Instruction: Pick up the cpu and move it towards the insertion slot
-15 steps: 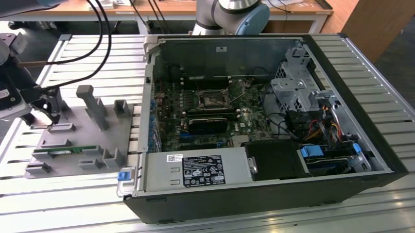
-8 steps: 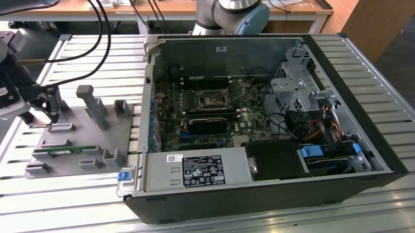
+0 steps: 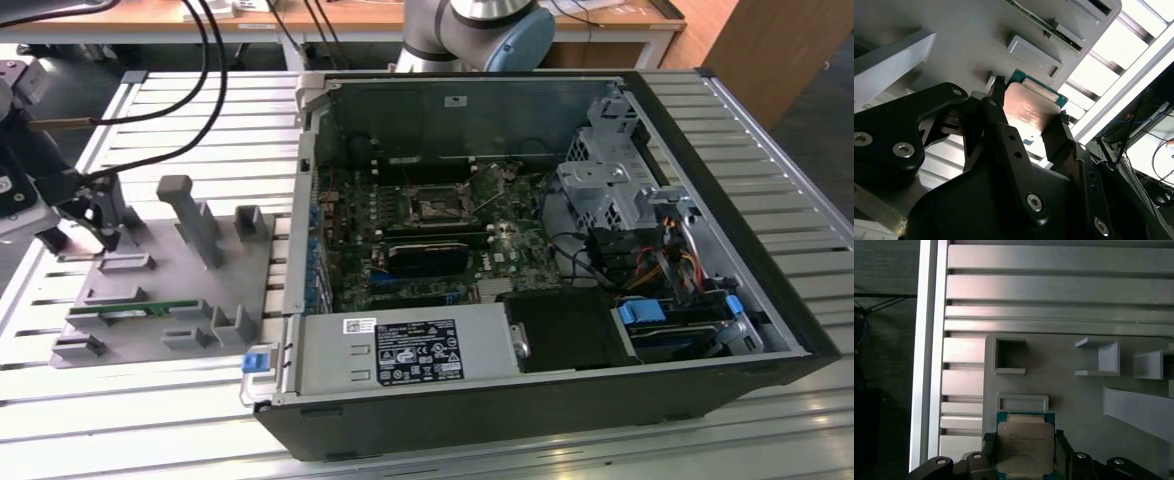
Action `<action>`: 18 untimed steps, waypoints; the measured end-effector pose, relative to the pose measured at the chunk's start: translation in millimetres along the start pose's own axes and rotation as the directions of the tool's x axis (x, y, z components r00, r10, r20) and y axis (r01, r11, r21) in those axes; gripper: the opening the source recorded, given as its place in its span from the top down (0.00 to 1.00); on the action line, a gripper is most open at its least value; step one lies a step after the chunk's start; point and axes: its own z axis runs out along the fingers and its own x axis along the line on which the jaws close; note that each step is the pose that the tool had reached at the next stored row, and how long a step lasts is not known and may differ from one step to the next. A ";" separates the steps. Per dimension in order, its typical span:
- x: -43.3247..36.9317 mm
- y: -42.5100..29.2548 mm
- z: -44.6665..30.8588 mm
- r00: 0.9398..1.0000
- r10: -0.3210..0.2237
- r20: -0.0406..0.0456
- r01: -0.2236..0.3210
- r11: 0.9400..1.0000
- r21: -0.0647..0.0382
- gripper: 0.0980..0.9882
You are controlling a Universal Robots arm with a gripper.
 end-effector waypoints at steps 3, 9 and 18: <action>0.1 0.1 -1.7 1.000 0.000 0.000 0.000 1.000 0.000 0.50; 0.1 0.3 -4.7 1.000 0.001 0.000 -0.001 1.000 0.000 0.50; 0.2 0.5 -8.7 1.000 0.002 0.000 -0.002 1.000 0.000 0.50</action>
